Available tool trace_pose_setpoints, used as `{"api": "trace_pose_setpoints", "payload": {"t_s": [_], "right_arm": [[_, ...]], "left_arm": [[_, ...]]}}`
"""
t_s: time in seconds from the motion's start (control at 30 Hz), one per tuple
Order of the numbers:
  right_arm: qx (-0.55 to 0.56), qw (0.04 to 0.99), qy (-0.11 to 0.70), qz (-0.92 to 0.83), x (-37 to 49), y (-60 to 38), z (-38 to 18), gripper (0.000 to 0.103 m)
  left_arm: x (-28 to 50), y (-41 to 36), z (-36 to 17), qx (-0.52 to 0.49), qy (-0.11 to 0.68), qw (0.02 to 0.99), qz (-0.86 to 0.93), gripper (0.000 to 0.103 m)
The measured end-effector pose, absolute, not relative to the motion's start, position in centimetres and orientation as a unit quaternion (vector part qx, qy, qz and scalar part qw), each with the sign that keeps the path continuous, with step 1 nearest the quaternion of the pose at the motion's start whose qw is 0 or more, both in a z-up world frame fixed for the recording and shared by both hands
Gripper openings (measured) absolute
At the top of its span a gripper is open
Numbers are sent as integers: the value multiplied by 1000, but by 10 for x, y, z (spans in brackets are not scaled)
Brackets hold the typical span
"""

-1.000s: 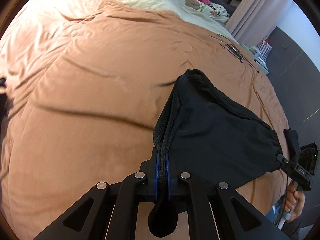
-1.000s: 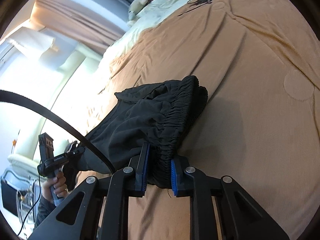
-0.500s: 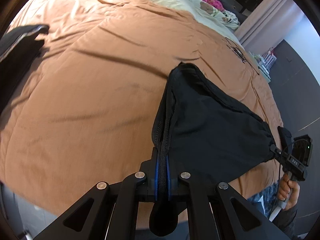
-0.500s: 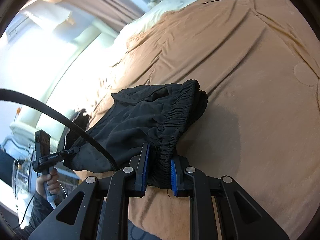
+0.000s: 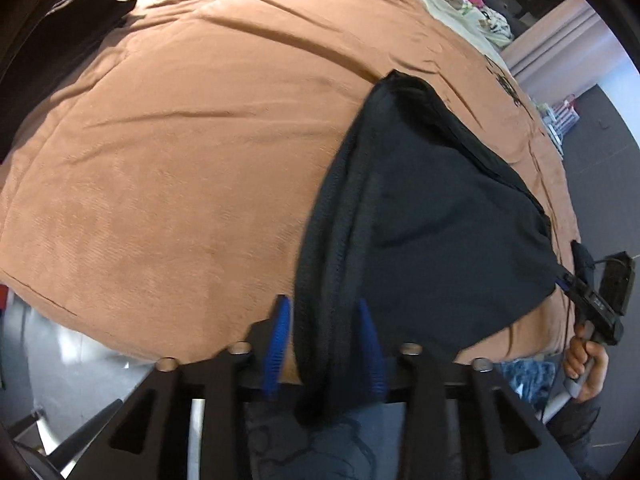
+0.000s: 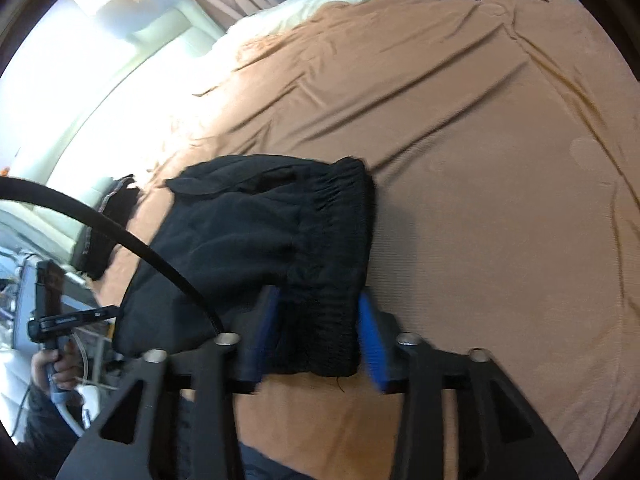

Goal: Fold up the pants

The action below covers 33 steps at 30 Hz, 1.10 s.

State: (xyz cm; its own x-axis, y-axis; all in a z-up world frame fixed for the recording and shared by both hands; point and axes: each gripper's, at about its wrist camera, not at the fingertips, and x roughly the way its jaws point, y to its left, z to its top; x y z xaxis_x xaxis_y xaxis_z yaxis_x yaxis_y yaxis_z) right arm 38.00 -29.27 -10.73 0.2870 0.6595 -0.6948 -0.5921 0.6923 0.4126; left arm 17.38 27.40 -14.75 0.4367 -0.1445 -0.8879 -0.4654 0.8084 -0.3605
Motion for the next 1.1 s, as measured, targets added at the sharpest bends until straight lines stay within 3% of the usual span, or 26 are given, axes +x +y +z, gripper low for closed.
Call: {"api": "trace_pose_setpoints", "payload": {"t_s": [0.73,1.1], "right_arm": [[21,821,430,375,388,-282,-99,52],[10,822,446,354,398,-272,-106,52]], "left_arm": [[288,237,-124,-230,477,844,87,43],[353,209,-144,-195,504,839,57,43]]}}
